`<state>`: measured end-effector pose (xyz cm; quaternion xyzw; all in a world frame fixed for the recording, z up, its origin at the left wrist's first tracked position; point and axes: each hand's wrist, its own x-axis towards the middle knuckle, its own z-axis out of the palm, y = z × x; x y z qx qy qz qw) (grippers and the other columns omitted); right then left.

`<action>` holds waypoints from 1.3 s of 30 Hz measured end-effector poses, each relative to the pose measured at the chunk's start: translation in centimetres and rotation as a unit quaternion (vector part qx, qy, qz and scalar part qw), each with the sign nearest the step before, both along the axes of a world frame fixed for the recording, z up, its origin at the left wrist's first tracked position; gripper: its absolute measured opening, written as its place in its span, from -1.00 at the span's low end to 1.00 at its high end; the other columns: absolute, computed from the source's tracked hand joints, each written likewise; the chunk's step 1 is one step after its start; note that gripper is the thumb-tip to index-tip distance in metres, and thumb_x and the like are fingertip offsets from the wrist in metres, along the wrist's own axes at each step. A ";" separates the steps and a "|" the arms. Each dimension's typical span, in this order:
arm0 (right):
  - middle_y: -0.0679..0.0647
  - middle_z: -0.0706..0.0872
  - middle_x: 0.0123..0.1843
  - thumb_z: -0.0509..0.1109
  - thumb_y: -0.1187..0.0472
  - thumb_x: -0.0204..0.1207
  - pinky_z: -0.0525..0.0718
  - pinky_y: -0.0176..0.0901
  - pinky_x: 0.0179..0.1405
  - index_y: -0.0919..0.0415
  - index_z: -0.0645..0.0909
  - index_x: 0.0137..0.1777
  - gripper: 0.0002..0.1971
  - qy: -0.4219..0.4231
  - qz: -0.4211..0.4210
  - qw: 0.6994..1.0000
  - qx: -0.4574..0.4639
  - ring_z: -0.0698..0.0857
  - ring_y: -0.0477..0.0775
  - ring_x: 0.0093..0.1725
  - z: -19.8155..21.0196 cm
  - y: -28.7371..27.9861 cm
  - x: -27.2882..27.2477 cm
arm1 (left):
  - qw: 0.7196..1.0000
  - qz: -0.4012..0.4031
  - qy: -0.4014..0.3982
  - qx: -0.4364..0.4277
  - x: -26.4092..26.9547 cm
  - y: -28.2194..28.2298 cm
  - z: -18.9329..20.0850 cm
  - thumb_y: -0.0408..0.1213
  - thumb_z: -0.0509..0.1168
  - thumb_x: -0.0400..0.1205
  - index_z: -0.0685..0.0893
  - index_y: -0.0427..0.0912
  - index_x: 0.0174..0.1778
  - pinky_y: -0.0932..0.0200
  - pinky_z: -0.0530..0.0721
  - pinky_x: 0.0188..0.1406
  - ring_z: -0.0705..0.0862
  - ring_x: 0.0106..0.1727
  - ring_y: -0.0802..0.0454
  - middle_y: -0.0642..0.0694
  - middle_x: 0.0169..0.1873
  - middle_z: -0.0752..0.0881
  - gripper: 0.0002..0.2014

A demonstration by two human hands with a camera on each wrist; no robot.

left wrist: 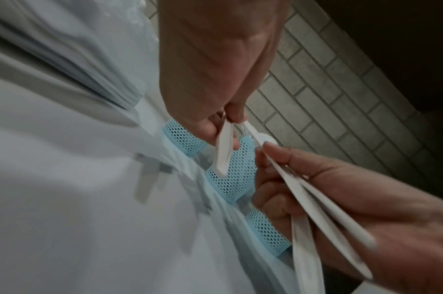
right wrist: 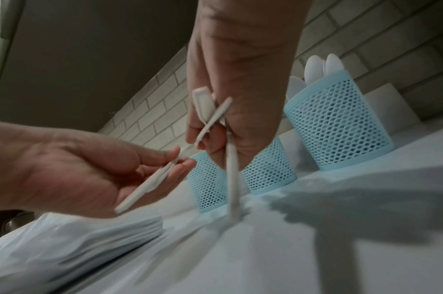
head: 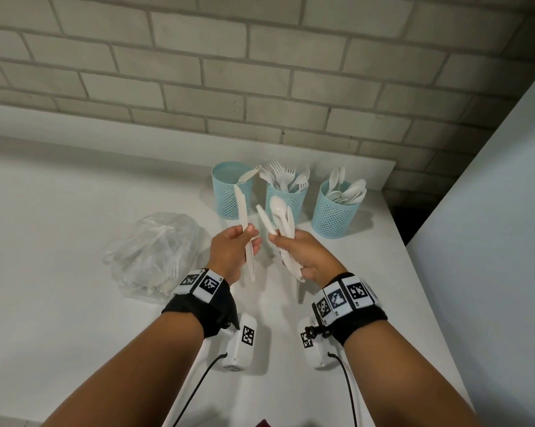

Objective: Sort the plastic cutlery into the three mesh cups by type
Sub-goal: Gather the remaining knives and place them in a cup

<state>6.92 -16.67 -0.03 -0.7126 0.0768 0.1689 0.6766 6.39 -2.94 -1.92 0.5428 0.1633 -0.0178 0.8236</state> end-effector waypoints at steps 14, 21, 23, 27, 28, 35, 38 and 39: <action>0.04 0.60 -0.37 0.35 0.07 0.59 0.61 -0.27 -0.39 0.22 0.61 -0.08 -0.80 -0.095 -0.048 0.994 -0.027 0.60 -0.04 -0.39 1.3 1.1 0.9 | 0.988 -0.133 -0.027 0.073 -1.4 -1.4 0.3 -0.18 0.32 0.62 0.72 -0.27 -0.18 0.22 0.73 -0.08 0.66 -0.24 -0.02 -0.21 -0.27 0.68 -0.79; 0.00 0.64 -0.25 0.29 0.14 0.64 0.59 -0.26 -0.13 0.13 0.58 -0.14 -0.86 -0.154 -0.078 0.982 0.073 0.63 -0.10 -0.21 2.2 2.4 1.6 | 0.960 -0.197 0.126 -0.155 -1.2 -1.5 0.5 0.26 -0.17 0.66 0.61 -0.29 0.12 -0.09 0.69 0.06 0.70 -0.01 -0.25 -0.37 -0.06 0.68 -0.30; 0.03 0.71 -0.21 0.33 0.28 0.60 0.66 -0.28 -0.09 0.12 0.58 -0.12 -0.92 -0.172 -0.054 0.979 0.100 0.70 -0.11 -0.19 2.1 2.6 1.3 | 0.952 -0.177 0.110 -0.223 -1.2 -1.7 0.9 0.21 -0.20 0.69 0.60 -0.29 0.15 -0.09 0.64 0.19 0.69 0.05 -0.21 -0.37 -0.02 0.68 -0.33; 0.05 0.76 -0.19 0.32 0.24 0.61 0.72 -0.12 -0.02 0.11 0.59 -0.10 -0.93 -0.178 -0.017 0.982 0.067 0.75 -0.06 -0.17 1.5 2.8 1.0 | 0.963 -0.170 0.062 -0.198 -1.0 -1.4 1.2 0.22 -0.16 0.68 0.57 -0.23 0.24 0.12 0.75 0.05 0.77 -0.21 0.08 -0.13 -0.29 0.75 -0.36; 0.08 0.78 -0.17 0.30 0.17 0.63 0.70 -0.04 0.00 0.13 0.62 -0.11 -0.88 -0.184 -0.016 0.983 0.022 0.75 0.00 -0.15 1.5 2.7 1.0 | 0.964 -0.184 0.050 -0.183 -1.0 -1.2 1.1 0.24 -0.12 0.66 0.59 -0.22 0.25 0.16 0.76 0.01 0.78 -0.18 0.08 -0.11 -0.26 0.78 -0.35; 0.07 0.68 -0.24 0.25 0.02 0.64 0.63 -0.21 -0.18 0.22 0.67 -0.07 -0.71 -0.076 0.051 0.995 -0.031 0.68 -0.02 -0.25 2.1 1.3 1.7 | 0.959 -0.282 0.023 -0.021 -1.3 -0.6 0.9 -0.12 0.25 0.64 0.67 -0.17 0.06 0.20 0.76 -0.01 0.77 -0.12 0.08 -0.05 -0.14 0.75 -0.78; 0.13 0.71 -0.25 0.20 -0.02 0.66 0.69 -0.22 -0.29 0.11 0.63 -0.15 -0.71 -0.032 0.107 0.994 -0.002 0.71 -0.01 -0.30 1.8 1.0 1.6 | 0.951 -0.307 0.016 0.021 -1.4 -0.6 1.1 -0.11 0.21 0.67 0.65 -0.11 0.10 0.13 0.75 0.04 0.78 -0.09 0.09 -0.02 -0.10 0.77 -0.79; 0.12 0.73 -0.24 0.19 -0.02 0.66 0.70 -0.22 -0.31 0.10 0.63 -0.12 -0.71 -0.023 0.124 0.992 0.008 0.73 -0.03 -0.30 1.8 1.0 1.5 | 0.951 -0.307 0.016 0.029 -1.4 -0.5 1.1 -0.10 0.19 0.68 0.64 -0.10 0.12 0.10 0.74 0.05 0.77 -0.09 0.10 -0.01 -0.08 0.76 -0.78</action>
